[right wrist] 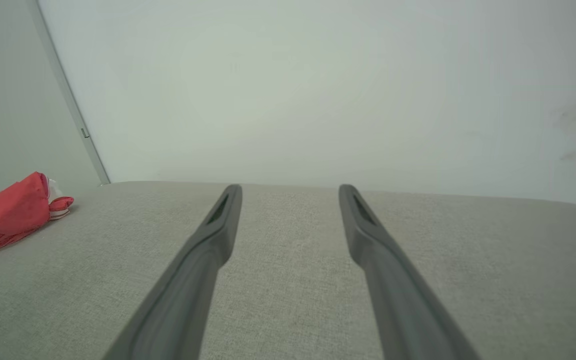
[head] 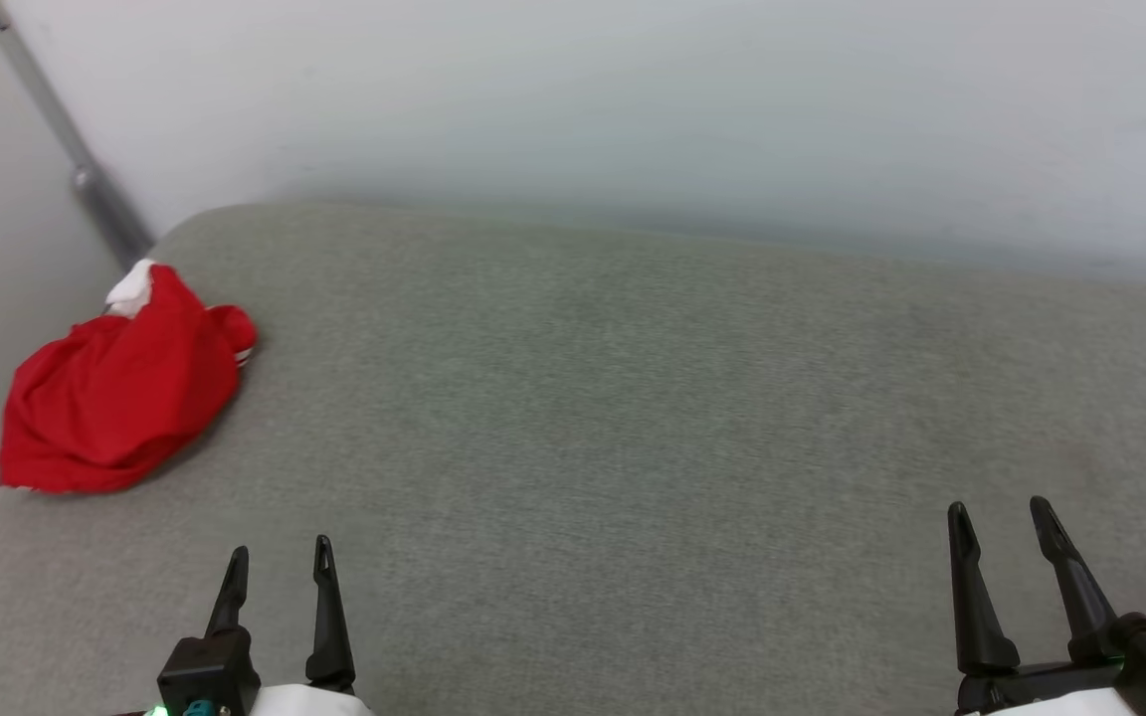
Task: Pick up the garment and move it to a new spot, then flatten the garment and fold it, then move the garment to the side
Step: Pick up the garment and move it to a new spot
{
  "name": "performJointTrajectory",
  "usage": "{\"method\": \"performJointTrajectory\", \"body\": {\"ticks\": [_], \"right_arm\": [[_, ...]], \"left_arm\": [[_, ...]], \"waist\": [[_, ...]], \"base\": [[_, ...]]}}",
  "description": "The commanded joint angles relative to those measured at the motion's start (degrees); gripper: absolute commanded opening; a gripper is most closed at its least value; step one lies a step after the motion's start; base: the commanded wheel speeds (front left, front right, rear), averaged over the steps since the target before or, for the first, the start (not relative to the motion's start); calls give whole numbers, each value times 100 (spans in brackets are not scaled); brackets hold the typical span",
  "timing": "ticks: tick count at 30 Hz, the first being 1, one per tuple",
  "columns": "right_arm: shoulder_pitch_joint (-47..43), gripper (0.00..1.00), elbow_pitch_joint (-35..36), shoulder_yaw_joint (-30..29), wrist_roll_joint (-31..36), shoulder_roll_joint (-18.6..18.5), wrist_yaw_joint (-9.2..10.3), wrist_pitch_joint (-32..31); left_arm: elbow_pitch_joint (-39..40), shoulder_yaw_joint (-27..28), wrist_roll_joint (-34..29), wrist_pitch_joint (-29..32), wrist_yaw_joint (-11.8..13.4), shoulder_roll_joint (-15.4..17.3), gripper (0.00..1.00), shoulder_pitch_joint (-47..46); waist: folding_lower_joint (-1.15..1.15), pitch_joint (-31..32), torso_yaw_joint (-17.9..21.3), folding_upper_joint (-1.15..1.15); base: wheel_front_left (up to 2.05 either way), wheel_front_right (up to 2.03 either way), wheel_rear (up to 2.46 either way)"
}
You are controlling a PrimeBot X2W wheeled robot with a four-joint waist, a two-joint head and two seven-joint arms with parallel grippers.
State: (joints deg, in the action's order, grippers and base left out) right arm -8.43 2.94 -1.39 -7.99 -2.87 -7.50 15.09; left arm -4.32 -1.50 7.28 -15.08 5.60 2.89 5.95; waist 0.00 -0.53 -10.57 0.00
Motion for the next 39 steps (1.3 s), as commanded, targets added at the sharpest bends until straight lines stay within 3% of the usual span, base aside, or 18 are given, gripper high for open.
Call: {"method": "performJointTrajectory", "body": {"ticks": [1, 12, 24, 33, 39], "right_arm": [[-68, 100, 27, 14, 49, -1, 2, 12], [-119, 100, 85, 44, 112, -2, 2, 12], [-146, 100, 116, 91, 197, -2, 2, 12], [-15, 100, 84, 172, 269, -2, 2, 12], [-3, 100, 133, 160, 282, -2, 2, 12]], "left_arm": [[6, 46, -9, -14, 28, -3, 100, 61], [-9, 319, 105, -14, 8, -3, 100, 36], [-93, 393, 146, -14, 61, -4, 100, 52], [-87, 559, 207, -15, 41, -4, 100, 83], [-219, 751, 29, -14, -205, -2, 100, -230]], "waist": [[0, -5, -307, 0], [0, -13, -1101, 0], [0, -44, -1709, 0], [0, -114, -1777, 0], [0, -143, -1727, 0]], "base": [[0, 0, 0], [0, 0, 0], [0, 0, 0], [0, 0, 0], [0, 0, 0]]}}
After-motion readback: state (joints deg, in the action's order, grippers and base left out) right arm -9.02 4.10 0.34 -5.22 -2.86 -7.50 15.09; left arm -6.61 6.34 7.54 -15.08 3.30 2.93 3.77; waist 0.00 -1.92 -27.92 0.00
